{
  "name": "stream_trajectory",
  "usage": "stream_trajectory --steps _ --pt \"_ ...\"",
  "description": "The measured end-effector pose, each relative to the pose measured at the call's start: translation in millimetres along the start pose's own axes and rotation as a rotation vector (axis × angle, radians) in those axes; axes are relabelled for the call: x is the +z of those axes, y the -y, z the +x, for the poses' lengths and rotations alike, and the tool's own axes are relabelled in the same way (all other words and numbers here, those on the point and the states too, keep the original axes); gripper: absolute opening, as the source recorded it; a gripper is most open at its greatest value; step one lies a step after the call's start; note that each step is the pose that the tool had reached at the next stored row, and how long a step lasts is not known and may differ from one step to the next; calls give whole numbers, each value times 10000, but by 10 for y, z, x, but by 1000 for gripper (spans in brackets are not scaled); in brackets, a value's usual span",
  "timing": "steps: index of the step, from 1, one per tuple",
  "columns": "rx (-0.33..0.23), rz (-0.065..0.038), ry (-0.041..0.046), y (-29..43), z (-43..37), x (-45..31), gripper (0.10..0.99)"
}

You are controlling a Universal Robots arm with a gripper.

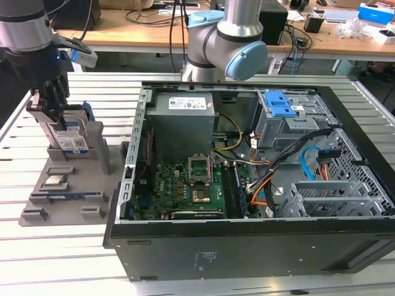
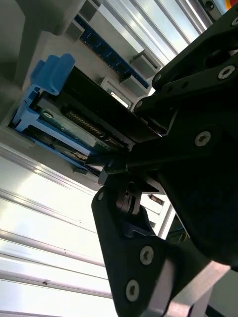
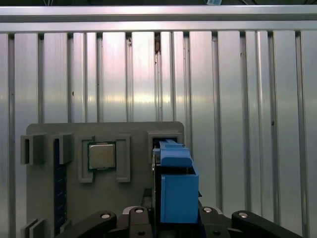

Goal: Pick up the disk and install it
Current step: 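Pick up the disk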

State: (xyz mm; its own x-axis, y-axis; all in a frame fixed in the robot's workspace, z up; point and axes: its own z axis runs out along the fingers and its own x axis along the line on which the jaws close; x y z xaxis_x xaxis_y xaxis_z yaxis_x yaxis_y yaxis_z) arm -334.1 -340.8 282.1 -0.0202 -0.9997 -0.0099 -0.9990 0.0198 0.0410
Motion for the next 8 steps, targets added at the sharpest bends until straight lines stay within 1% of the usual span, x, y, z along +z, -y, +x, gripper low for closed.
stream_trajectory --steps 8 --pt "0 3 0 1 0 1 361"
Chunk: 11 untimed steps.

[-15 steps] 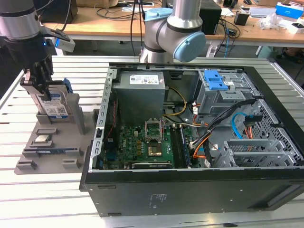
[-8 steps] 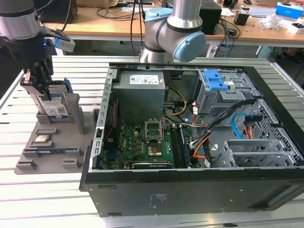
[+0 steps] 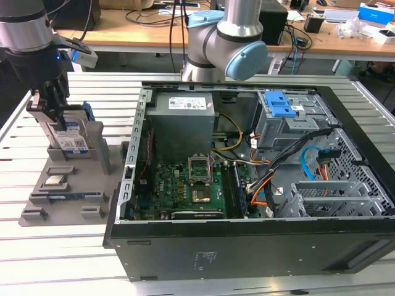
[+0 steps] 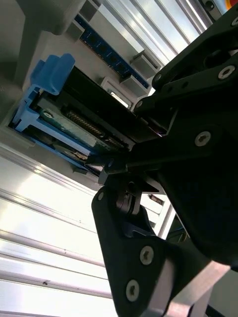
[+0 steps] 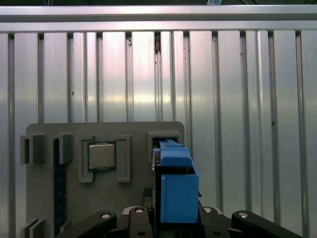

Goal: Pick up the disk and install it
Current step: 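Pick up the disk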

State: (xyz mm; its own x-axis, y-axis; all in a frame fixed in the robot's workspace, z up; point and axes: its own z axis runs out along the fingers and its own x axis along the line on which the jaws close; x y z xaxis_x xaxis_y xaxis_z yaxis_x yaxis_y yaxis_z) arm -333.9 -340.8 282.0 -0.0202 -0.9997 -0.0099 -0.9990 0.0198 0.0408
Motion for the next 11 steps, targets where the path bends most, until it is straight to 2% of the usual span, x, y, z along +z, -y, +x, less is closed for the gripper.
stream_trajectory --steps 9,11 --pt "-1 -2 -1 -5 -6 -127 361" --pt "0 -2 -2 -7 -10 -176 361"
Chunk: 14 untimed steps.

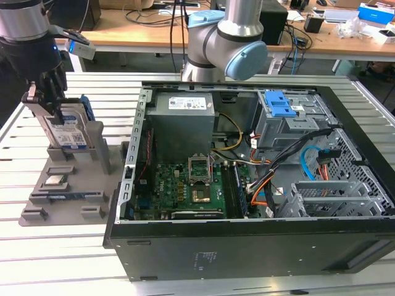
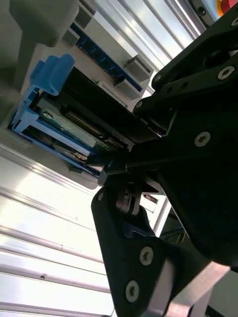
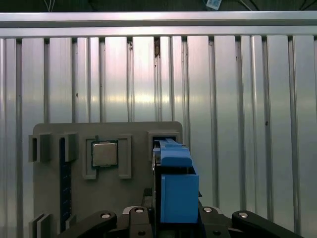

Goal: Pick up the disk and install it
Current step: 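Pick up the disk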

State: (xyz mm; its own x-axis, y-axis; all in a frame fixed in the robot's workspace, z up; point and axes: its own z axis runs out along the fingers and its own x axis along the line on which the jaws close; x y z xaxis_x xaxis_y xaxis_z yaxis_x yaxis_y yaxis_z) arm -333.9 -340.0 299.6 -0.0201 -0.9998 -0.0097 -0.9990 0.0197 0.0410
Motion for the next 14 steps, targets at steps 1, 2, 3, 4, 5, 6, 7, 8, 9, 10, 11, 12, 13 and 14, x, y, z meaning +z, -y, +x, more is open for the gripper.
stream_trajectory --steps 1,2,3,4,5,6,7,8,9,10,11,12,13,14 --pt "0 0 0 -1 -2 -19 361" --pt "0 0 0 -1 -3 -39 361" --pt "0 1 1 -2 -5 -53 361" --pt "1 0 1 -3 -7 -78 361" --pt "1 -1 0 -3 -9 -97 361" --pt "0 0 0 -3 -11 -113 361" --pt "1 0 1 -4 -12 -127 361" --pt "1 0 0 -4 -14 -141 361" --pt "0 0 0 -4 -15 -154 361" --pt "0 0 1 -5 -17 -170 361" --pt "0 1 1 -5 -19 -185 361" --pt "0 1 1 -5 -21 -198 361" --pt "0 -1 0 -5 -23 -215 361" --pt "1 0 0 -5 -25 -228 361"
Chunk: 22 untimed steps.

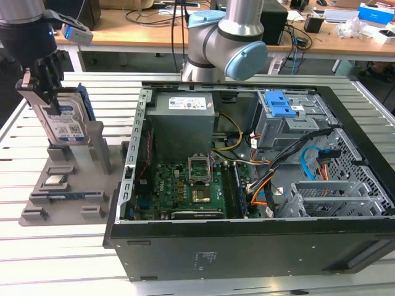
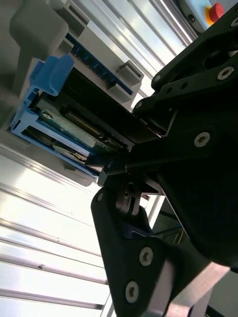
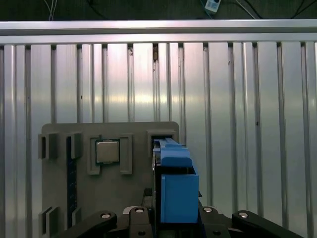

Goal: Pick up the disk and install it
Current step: 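Pick up the disk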

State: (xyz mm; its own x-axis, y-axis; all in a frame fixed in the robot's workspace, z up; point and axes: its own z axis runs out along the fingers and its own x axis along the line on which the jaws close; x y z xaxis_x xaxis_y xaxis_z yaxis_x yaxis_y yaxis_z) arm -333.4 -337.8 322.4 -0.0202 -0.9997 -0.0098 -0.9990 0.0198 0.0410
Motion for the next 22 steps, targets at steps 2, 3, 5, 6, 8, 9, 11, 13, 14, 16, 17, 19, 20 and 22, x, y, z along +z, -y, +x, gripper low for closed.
stream_trajectory --steps 2,3,5,6,8,9,11,13,14,16,17,19,20,22 --pt "-1 0 0 1 -3 -27 361" --pt "-1 0 0 1 -6 -45 361" --pt "0 -1 0 1 -11 -78 361" --pt "0 0 0 1 -14 -97 361" --pt "0 -1 0 2 -19 -122 361" --pt "0 -1 0 3 -22 -136 361" --pt "0 -2 0 4 -28 -164 361" --pt "-1 -2 0 6 -34 -190 361" --pt "0 -4 1 7 -39 -214 361" --pt "0 -5 0 9 -44 -237 361" --pt "-1 -6 0 11 -50 -271 361" --pt "0 -10 0 14 -62 -327 361" --pt "-1 -11 0 15 -66 -349 361" --pt "0 -14 -1 16 -73 -387 361"
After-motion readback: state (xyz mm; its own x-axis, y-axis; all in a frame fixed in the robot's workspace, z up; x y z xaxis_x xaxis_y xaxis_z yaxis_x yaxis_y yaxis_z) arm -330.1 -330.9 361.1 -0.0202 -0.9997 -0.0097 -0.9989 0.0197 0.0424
